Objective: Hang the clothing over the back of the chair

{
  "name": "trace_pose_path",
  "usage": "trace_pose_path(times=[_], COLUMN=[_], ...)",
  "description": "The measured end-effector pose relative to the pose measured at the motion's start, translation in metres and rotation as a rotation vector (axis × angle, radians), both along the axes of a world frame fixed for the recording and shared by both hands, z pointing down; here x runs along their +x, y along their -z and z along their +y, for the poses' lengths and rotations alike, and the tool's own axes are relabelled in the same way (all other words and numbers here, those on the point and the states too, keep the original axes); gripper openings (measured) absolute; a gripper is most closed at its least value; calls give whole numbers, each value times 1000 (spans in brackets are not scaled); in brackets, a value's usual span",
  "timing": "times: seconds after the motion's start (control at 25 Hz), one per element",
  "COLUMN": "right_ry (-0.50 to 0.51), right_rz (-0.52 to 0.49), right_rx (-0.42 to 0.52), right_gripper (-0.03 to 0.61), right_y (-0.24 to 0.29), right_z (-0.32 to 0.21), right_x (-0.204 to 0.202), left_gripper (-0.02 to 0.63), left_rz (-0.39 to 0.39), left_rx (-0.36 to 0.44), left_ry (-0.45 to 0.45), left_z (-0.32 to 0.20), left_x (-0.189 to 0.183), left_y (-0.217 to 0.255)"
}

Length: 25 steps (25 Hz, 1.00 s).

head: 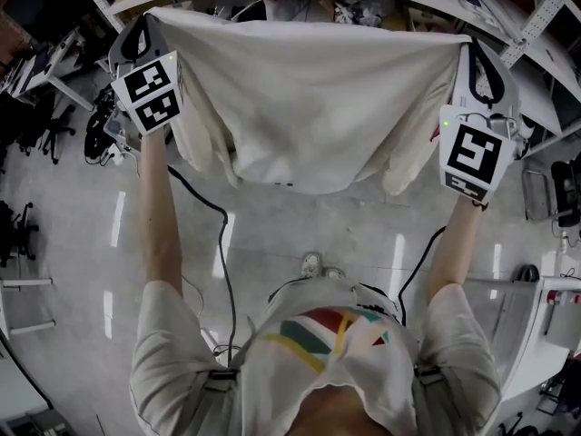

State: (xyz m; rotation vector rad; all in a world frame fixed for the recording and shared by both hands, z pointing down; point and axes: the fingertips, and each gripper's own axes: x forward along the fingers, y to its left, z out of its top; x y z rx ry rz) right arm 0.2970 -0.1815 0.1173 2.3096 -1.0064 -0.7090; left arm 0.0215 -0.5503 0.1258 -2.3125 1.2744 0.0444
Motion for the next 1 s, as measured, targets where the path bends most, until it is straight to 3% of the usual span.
trace_pose_path(times=[0.32, 0.64, 1.0], right_ry=[3, 25, 31], right_rz=[35, 54, -65], right_rx=[39, 42, -34], right_gripper=[11, 11, 12], right_y=[23, 29, -24], right_z=[21, 28, 20], right_x=[-21, -43, -40], left_gripper=[14, 14, 14], left_rz=[41, 56, -35], left_rx=[20, 20, -4], left_ry=[-23, 0, 29], left_z=[14, 22, 31], left_x=[-1, -27, -45], left_y=[12, 17, -11])
